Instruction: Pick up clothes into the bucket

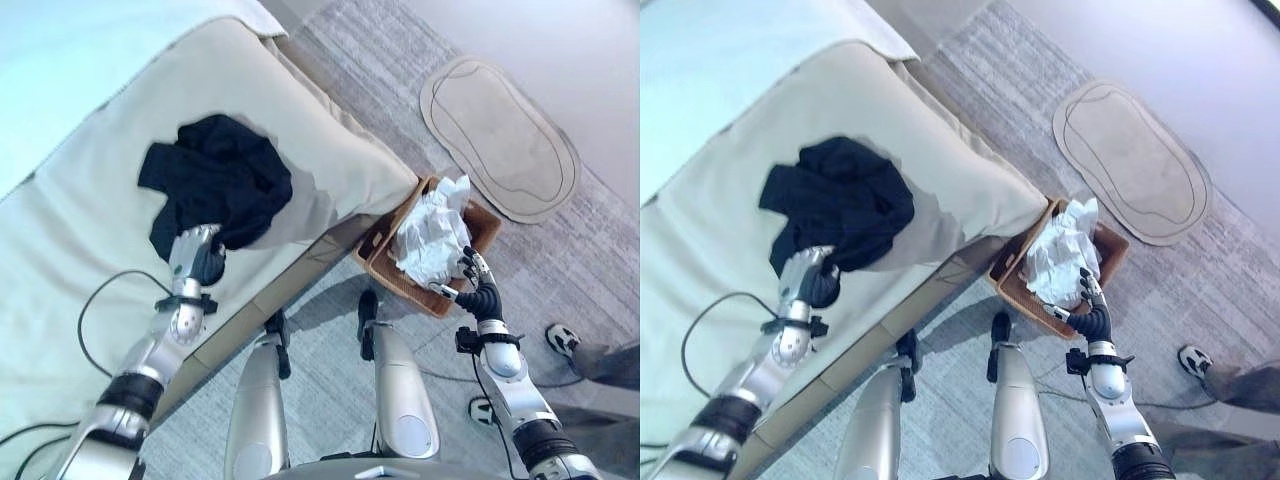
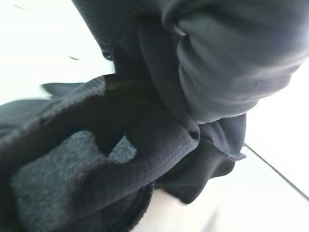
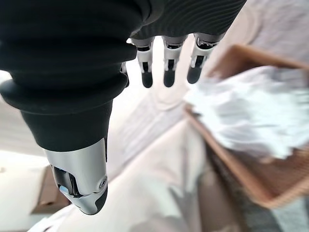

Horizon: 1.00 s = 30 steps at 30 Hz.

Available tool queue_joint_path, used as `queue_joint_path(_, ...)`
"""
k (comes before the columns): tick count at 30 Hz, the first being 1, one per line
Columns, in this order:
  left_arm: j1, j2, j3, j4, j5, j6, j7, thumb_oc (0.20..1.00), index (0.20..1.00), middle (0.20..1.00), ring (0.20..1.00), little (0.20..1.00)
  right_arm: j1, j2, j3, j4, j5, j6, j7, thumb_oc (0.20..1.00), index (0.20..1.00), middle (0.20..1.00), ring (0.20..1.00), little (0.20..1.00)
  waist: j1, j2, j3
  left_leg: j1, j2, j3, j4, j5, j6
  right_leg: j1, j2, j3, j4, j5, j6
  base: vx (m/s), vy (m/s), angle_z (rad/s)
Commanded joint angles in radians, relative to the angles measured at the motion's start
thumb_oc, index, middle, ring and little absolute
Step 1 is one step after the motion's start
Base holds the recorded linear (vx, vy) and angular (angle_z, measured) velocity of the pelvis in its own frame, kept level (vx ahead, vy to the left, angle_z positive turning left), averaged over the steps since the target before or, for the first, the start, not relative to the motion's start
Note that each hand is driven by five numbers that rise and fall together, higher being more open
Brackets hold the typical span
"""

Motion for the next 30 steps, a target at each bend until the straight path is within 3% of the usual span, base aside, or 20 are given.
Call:
queue_joint_path(1, 0.023, 0.021, 0.034, -0.128, -0.075, -0.115, -0.048, 0.2, 0.2, 0.2, 0.2, 0.2, -0.009, -0.039, 0.006, -0.004, -0.065, -0.021, -0.011, 1.0, 1.0, 1.0, 1.0, 1.0, 0.0, 0.011, -0.086, 0.026, 0.006, -0.019, -0.014, -0.008, 0.018, 0.116, -0.031, 0.005, -0.202, 0.155, 0.06, 0.05, -0.048, 0.2)
queue_joint_path(7, 0.083, 0.056, 0.053, -0.356, -0.198, -0.181, -0.133, 0.2, 0.2, 0.2, 0.2, 0.2, -0.085, -0.099, 0.125, -0.043, -0.236, -0.006, 0.014, 1.0, 1.0, 1.0, 1.0, 1.0, 0.033, 0.015, -0.135, 0.149, 0.018, -0.016, -0.115, 0.012, 0.005, 0.241, -0.009, -0.018, -0.312, 0.179, 0.069, 0.04, -0.026, 0.07)
queue_joint_path(9, 0.07, 0.058, 0.063, -0.48, -0.304, -0.202, -0.18, 0.2, 0.2, 0.2, 0.2, 0.2, -0.125, -0.135, 0.205, -0.083, -0.308, -0.007, 0.045, 1.0, 1.0, 1.0, 1.0, 1.0, 0.044, 0.013, -0.158, 0.197, 0.021, -0.019, -0.14, 0.017, 0.003, 0.287, -0.003, -0.027, -0.322, 0.173, 0.066, 0.06, -0.052, 0.01)
queue_joint_path(15, 0.006, 0.037, 0.028, -0.612, -0.505, -0.191, -0.299, 0.2, 0.2, 0.2, 0.2, 0.2, -0.207, -0.133, 0.332, -0.161, -0.307, -0.01, 0.143, 1.0, 1.0, 1.0, 1.0, 1.0, 0.055, 0.017, -0.195, 0.269, 0.02, -0.021, -0.169, 0.02, 0.003, 0.356, 0.002, -0.042, -0.332, 0.159, 0.063, 0.06, -0.037, 0.03)
queue_joint_path(19, -0.059, 0.022, -0.007, -0.66, -0.628, -0.169, -0.386, 0.2, 0.2, 0.2, 0.2, 0.2, -0.272, -0.097, 0.435, -0.217, -0.321, -0.002, 0.218, 1.0, 1.0, 1.0, 1.0, 1.0, 0.065, 0.023, -0.243, 0.331, 0.022, -0.017, -0.21, 0.027, 0.001, 0.406, 0.01, -0.051, -0.352, 0.152, 0.062, 0.07, -0.026, 0.02)
queue_joint_path(30, -0.168, -0.043, -0.058, -0.69, -0.691, -0.123, -0.416, 0.2, 0.2, 0.2, 0.2, 0.2, -0.306, 0.046, 0.583, -0.199, -0.248, 0.028, 0.323, 1.0, 1.0, 1.0, 1.0, 1.0, 0.077, 0.032, -0.305, 0.402, 0.034, -0.017, -0.258, 0.037, -0.006, 0.481, 0.028, -0.068, -0.395, 0.144, 0.055, 0.04, -0.029, 0.01)
